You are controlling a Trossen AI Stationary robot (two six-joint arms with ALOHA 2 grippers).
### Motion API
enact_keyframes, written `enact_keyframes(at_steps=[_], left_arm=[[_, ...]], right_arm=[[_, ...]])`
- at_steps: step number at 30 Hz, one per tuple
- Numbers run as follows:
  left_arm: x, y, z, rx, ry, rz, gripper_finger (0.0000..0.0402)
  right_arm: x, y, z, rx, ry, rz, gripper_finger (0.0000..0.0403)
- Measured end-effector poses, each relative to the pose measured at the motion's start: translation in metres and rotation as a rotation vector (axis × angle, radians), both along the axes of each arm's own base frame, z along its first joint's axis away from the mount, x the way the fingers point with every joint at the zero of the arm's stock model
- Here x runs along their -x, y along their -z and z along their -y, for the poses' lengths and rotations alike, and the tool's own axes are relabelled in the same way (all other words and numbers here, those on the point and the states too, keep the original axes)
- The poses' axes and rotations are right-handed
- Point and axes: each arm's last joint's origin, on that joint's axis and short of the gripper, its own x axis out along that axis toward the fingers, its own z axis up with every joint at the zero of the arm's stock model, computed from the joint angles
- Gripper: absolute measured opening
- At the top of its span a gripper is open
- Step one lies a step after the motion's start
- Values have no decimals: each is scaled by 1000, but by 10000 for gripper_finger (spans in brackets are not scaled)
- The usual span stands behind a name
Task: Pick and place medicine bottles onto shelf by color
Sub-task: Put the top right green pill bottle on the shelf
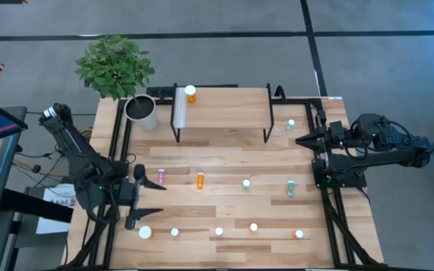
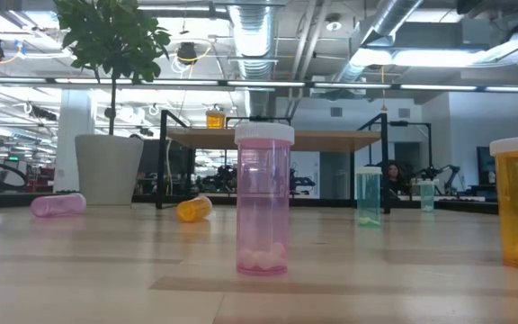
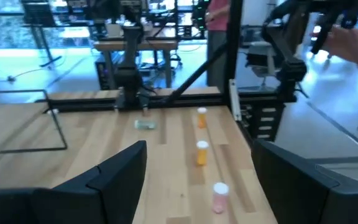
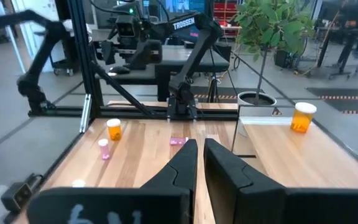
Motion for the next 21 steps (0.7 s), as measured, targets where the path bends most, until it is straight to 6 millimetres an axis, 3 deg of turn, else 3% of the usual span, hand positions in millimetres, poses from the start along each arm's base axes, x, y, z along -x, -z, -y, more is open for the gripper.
enact_keyframes(at_steps=[5,13,21], left_arm=[[-11,9,-5,13,-94,-44,277],[-25,16,-5,-2,-119,-66,277],[-23,13,-7,-15,-106,-55,277]], right_arm=[[0,0,0,165,-12,-1,56],[0,0,1,190,6,-2,56],[0,0,1,192,19,-3,56]])
